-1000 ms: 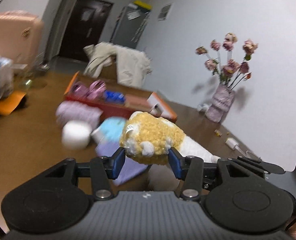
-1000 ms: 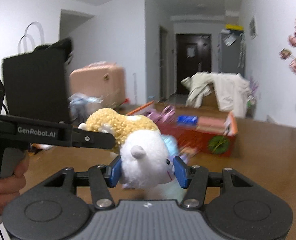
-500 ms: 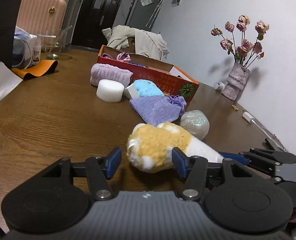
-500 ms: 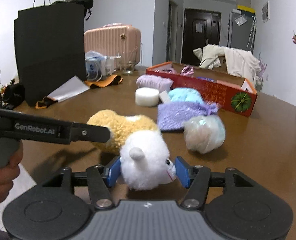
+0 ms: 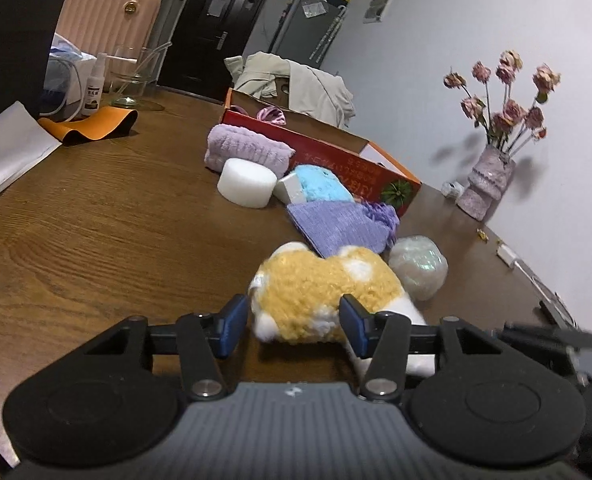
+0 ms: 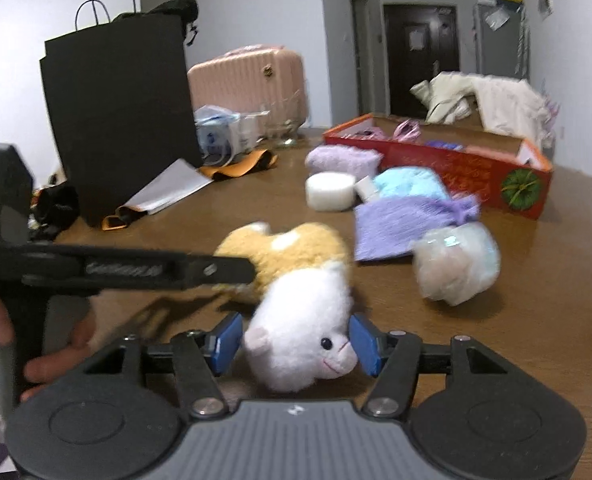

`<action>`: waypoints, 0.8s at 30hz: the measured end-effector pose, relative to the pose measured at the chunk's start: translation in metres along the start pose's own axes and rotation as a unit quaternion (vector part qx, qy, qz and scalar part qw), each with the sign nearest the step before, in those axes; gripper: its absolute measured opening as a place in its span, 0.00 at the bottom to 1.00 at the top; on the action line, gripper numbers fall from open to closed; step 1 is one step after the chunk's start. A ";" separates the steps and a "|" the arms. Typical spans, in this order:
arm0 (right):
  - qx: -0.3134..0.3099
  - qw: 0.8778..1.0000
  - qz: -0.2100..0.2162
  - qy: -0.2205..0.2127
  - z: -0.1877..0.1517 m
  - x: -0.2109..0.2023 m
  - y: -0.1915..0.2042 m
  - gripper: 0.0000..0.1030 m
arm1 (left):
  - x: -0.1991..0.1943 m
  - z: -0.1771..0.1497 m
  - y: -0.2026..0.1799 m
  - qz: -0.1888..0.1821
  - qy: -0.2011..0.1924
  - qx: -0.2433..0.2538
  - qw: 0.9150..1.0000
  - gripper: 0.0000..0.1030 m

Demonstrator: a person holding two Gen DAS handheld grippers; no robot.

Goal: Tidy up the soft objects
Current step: 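Lift the plush sheep with both grippers off the table, then carry the plush sheep into the cardboard box and open both grippers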

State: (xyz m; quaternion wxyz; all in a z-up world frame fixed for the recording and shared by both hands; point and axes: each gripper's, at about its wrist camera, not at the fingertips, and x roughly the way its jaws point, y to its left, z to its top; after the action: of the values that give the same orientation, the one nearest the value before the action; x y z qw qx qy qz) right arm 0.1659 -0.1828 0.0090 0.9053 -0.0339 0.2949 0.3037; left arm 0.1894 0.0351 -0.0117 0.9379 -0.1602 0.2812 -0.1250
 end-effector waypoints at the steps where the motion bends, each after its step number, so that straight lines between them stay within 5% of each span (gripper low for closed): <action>1: -0.004 1.000 0.024 -0.002 0.001 -0.001 0.004 0.59 | 0.004 0.003 0.001 -0.001 -0.001 -0.006 1.000 0.50; 5: -0.033 0.997 0.066 -0.003 0.001 0.001 0.019 0.61 | 0.022 0.018 0.004 -0.031 0.020 -0.019 0.999 0.50; 7: -0.033 0.997 0.068 0.000 0.000 0.003 0.020 0.61 | 0.026 0.025 0.002 -0.045 0.024 -0.027 0.998 0.60; 12: -0.008 0.999 0.032 -0.018 0.005 -0.016 0.001 0.61 | 0.004 0.028 -0.003 -0.041 -0.011 -0.006 0.999 0.74; 16: 0.067 0.995 -0.026 -0.064 0.015 -0.030 -0.039 0.63 | -0.008 0.017 0.006 -0.041 0.010 -0.028 0.999 0.82; 20: 0.122 0.989 -0.012 -0.079 0.024 -0.012 -0.065 0.63 | -0.009 0.006 0.006 -0.048 0.019 -0.039 0.998 0.80; 22: 0.130 0.989 -0.007 -0.070 0.028 0.003 -0.068 0.63 | -0.005 0.004 0.006 -0.046 0.027 -0.039 0.998 0.62; 24: 0.143 0.988 -0.001 -0.055 0.027 0.017 -0.069 0.62 | 0.000 0.004 0.008 -0.047 0.037 -0.045 0.997 0.56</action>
State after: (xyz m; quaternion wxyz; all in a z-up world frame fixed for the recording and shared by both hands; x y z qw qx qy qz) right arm 0.2305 -0.2234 0.0137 0.9159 0.1124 0.2853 0.2589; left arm 0.1923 0.0430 -0.0117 0.9118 -0.2104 0.3133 -0.1621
